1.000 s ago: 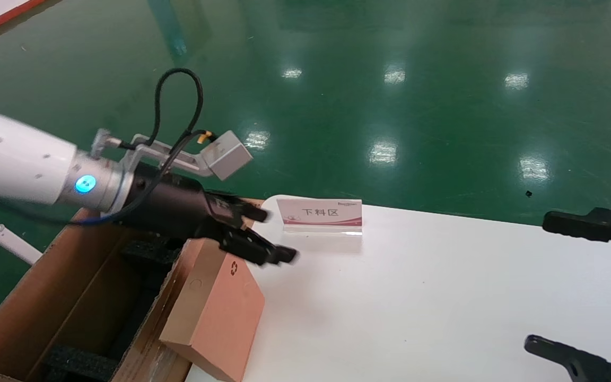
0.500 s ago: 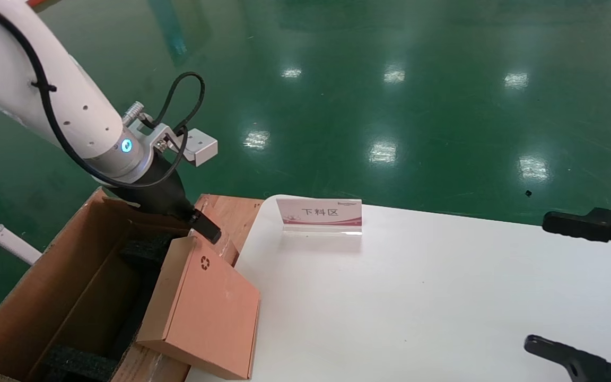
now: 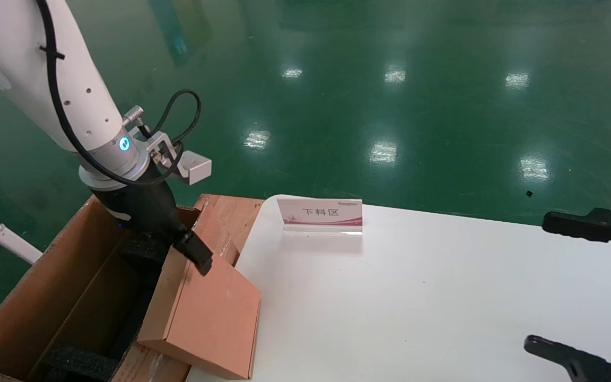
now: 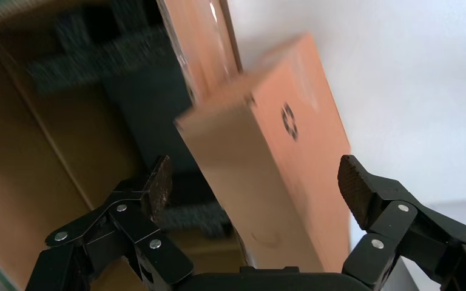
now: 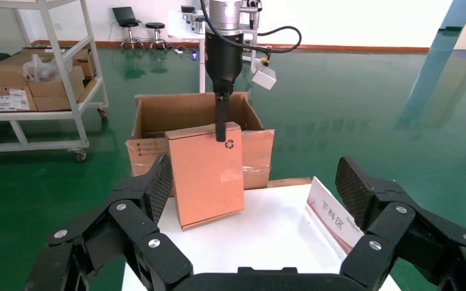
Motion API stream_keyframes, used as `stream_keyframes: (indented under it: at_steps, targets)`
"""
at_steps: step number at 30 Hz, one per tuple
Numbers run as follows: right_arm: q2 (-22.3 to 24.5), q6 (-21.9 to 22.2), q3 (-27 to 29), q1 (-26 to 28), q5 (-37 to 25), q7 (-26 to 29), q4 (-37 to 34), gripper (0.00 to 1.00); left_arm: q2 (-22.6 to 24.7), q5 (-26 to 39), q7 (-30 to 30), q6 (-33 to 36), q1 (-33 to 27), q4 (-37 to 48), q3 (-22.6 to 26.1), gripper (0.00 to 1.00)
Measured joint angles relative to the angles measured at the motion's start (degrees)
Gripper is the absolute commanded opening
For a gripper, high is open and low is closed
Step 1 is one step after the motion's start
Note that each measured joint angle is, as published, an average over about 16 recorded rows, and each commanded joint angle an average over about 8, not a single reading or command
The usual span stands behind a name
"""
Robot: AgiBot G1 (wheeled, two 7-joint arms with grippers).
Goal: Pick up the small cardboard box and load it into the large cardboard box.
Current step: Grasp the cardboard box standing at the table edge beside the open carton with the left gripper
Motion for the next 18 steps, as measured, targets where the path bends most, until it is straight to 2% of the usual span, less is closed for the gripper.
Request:
stream_keyframes:
  at_steps: [9, 18]
  targets:
    - [0.0, 0.0, 0.0, 0.0, 0.0, 0.0, 0.0, 1.0, 2.6, -10.5, 3.7, -0.5, -3.6, 7.0, 11.7, 1.0]
    - [0.0, 0.0, -0.1, 0.0, 0.1, 0.0, 0.0, 1.0, 3.5, -16.5, 7.9, -1.3, -3.3, 12.7, 17.1, 1.0]
